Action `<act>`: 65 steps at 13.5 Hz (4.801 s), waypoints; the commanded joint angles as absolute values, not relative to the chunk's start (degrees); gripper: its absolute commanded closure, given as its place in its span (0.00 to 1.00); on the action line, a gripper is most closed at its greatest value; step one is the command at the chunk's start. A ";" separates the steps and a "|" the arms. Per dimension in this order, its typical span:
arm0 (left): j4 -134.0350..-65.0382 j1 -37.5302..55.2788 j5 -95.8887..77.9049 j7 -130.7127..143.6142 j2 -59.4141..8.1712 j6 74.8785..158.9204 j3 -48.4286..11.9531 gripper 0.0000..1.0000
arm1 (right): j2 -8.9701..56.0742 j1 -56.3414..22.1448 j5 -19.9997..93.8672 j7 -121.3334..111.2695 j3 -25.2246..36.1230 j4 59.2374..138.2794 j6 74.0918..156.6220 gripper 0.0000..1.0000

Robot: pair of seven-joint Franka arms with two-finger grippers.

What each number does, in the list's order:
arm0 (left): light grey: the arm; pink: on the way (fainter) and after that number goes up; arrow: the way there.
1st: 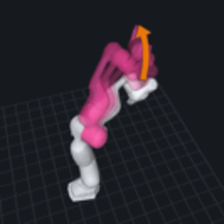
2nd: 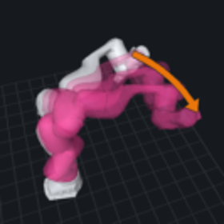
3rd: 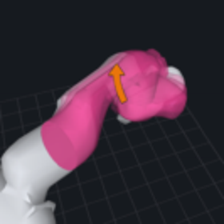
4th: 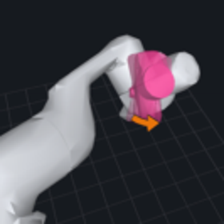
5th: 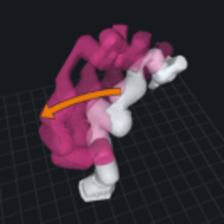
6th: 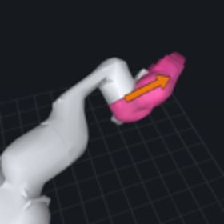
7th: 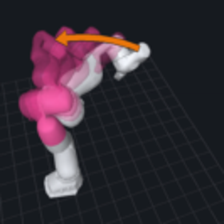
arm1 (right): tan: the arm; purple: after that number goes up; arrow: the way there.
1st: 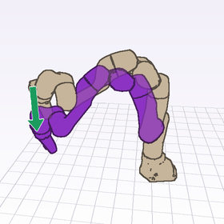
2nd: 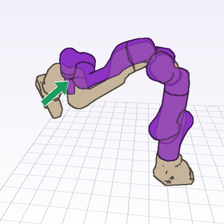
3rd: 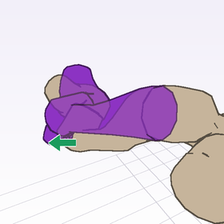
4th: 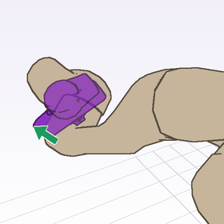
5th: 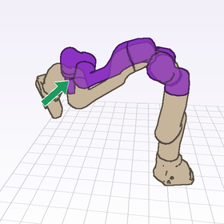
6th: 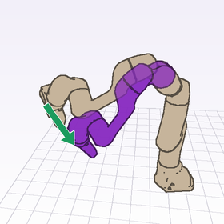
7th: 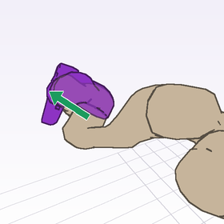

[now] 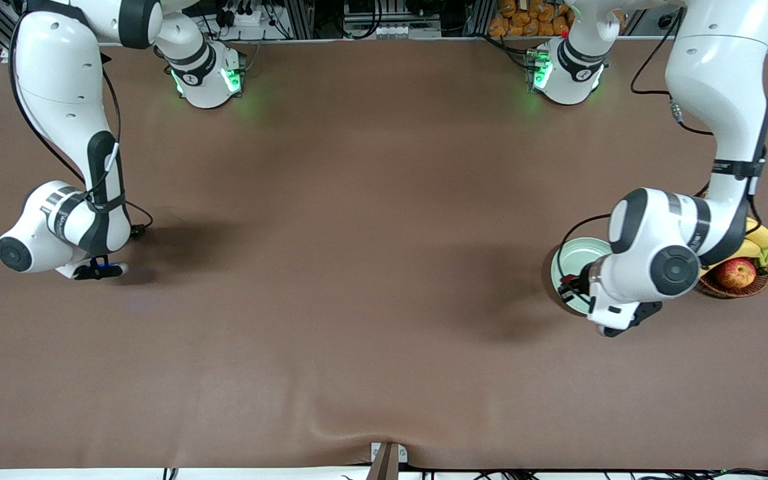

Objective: Collect all strawberries into plate
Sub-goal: 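Drop the strawberry onto the plate while the right gripper grasps the third, then carry the third strawberry to the table middle and release it, then grasp the middle strawberry with the left gripper while the right gripper retracts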

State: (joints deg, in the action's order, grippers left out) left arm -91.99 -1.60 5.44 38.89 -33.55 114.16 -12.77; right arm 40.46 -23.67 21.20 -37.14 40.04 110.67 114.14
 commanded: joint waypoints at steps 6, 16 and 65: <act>-100.63 -5.98 10.63 33.13 -35.24 124.18 -13.18 0.79 | 39.90 -32.34 22.06 -42.02 35.09 91.60 114.52 1.00; -100.29 -6.85 9.42 34.53 -31.91 121.74 -16.07 0.00 | 47.53 -36.37 25.14 -13.49 9.49 77.63 128.76 1.00; -80.86 24.26 6.06 76.38 -50.46 136.50 -16.00 0.91 | 0.70 5.36 0.97 -5.91 -1.59 90.09 85.35 0.00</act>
State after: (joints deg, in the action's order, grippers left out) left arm -81.87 24.96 4.93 77.40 -51.14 137.86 -16.22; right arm 0.80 4.53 1.91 -8.58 -1.38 91.79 87.75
